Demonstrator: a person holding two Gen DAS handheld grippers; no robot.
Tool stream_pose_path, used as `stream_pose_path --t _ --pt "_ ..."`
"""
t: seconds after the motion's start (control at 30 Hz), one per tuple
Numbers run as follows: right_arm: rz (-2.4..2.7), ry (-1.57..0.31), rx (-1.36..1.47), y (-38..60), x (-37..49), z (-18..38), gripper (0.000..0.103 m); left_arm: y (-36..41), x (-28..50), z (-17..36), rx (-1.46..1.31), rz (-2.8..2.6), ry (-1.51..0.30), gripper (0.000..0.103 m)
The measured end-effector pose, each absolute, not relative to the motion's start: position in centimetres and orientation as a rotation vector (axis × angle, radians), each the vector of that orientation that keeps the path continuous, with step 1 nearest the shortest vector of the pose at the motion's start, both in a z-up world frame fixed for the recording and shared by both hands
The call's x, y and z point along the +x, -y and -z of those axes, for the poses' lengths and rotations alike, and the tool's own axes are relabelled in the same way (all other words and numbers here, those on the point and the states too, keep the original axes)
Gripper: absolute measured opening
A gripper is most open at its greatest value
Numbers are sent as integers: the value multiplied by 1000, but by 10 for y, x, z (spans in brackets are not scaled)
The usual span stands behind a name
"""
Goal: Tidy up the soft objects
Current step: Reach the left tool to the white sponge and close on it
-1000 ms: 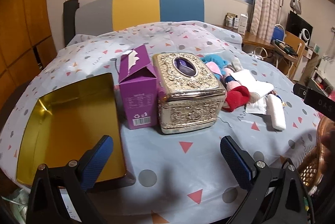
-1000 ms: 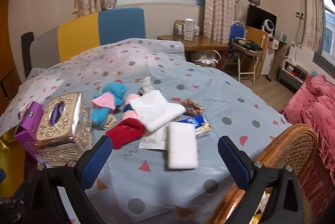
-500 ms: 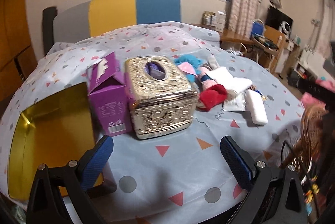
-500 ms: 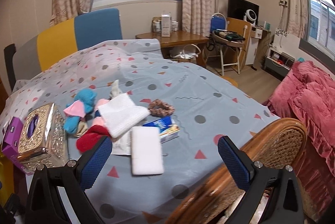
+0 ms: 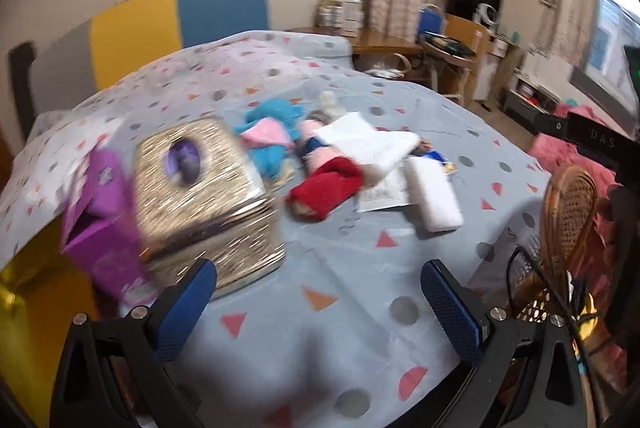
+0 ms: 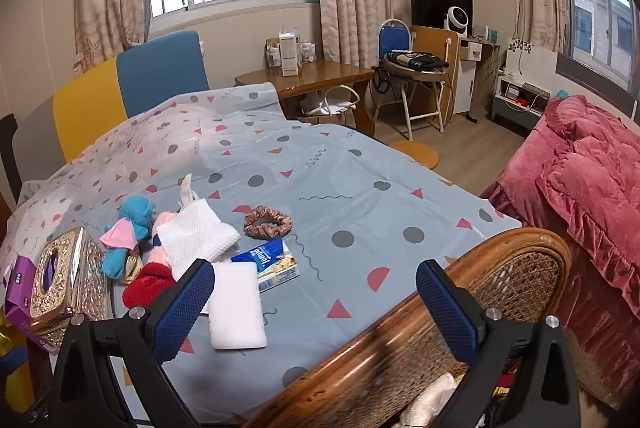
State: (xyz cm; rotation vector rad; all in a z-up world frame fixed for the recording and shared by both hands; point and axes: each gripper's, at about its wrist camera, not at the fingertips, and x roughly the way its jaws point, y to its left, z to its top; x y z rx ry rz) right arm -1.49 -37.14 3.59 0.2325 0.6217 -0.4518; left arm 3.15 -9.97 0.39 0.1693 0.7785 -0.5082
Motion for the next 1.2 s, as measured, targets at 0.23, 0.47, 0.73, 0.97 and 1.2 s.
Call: stream_pose_path --t 0.23,0.47,0.73,0.97,1.2 --pt "459 -619 251 387 -20 -34 103 156 62 1 229 616 -830 102" --pt "457 -594 282 401 -30 -37 103 222 95 25 291 654 -931 102" --pt "468 -590 306 418 -36 -32 103 272 106 46 320 644 -993 98" --pt "476 -606 339 433 -36 -24 103 310 117 70 408 562 -1026 95" --pt "479 -631 342 434 -32 -17 103 300 109 79 405 557 -993 50"
